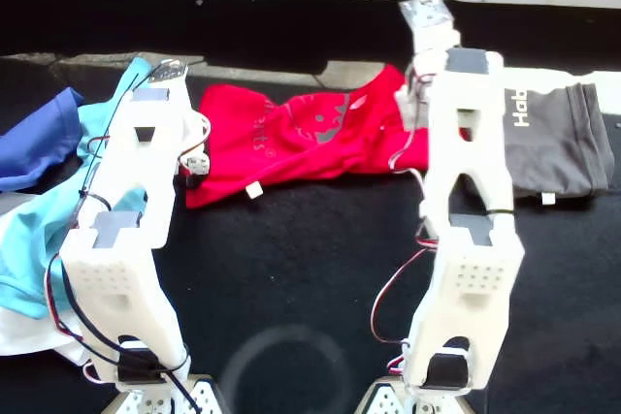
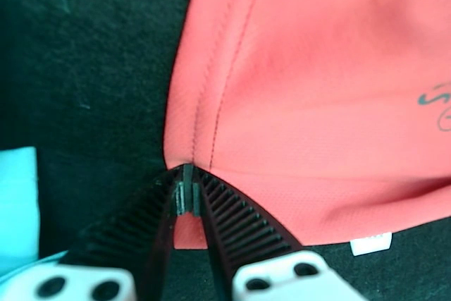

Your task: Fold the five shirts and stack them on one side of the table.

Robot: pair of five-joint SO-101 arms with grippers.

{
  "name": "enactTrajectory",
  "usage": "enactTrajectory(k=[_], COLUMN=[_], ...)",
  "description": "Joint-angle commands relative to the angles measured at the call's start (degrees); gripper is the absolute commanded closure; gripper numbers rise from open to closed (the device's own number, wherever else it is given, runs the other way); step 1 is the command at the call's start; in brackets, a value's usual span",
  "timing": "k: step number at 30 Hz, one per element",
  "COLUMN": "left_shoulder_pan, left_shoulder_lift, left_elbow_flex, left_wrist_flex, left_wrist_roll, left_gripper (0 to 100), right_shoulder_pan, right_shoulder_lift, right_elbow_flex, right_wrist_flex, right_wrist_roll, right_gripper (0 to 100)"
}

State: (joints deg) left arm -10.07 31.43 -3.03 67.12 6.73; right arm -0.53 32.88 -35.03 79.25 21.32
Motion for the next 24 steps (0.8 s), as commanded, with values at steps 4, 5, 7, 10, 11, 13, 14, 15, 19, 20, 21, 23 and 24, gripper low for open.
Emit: enactTrajectory(k=[4, 5, 7, 10, 11, 13, 14, 15, 19, 20, 21, 23, 24], left_shoulder_pan=[-1.5, -1.4, -1.4, -1.4, -1.4, -1.4, -1.4, -1.4, -1.4, -1.4, -1.4, -1.4, -1.4], left_shoulder_lift=[0.4, 0.4, 0.4, 0.4, 0.4, 0.4, 0.4, 0.4, 0.4, 0.4, 0.4, 0.4, 0.4], left_elbow_flex=[-0.5, -0.6, -0.6, -0.5, -0.5, -0.5, -0.5, -0.5, -0.5, -0.5, -0.5, -0.5, -0.5], left_wrist_flex=[0.0, 0.0, 0.0, 0.0, 0.0, 0.0, 0.0, 0.0, 0.0, 0.0, 0.1, 0.2, 0.2], left_wrist_roll=[-0.3, -0.3, -0.3, -0.3, -0.3, -0.3, -0.3, -0.3, -0.3, -0.3, -0.3, -0.3, -0.3], left_gripper=[99, 99, 99, 99, 99, 99, 99, 99, 99, 99, 99, 99, 99], right_shoulder_pan=[3.1, 2.9, 1.4, -1.6, -2.7, -4.7, -5.6, -6.4, -8.1, -8.2, -8.2, -8.1, -8.0], right_shoulder_lift=[4.4, 5.6, 7.5, 8.7, 8.7, 8.8, 8.8, 8.9, 9.2, 9.7, 10.7, 12.4, 13.6], right_elbow_flex=[-3.6, -3.6, -3.6, -3.6, -3.6, -3.6, -3.6, -3.5, -2.9, -2.9, -3.5, -4.0, -5.0], right_wrist_flex=[-4.9, -5.8, -6.4, -5.8, -5.8, -6.4, -7.4, -8.7, -15.3, -16.7, -17.8, -20.4, -21.2], right_wrist_roll=[3.9, 3.8, 3.8, 3.8, 3.7, 3.7, 3.7, 3.7, 3.7, 3.7, 3.7, 3.7, 3.7], right_gripper=[79.3, 79.3, 79.3, 79.3, 79.3, 79.3, 79.3, 79.3, 79.3, 79.3, 79.3, 79.3, 79.3])
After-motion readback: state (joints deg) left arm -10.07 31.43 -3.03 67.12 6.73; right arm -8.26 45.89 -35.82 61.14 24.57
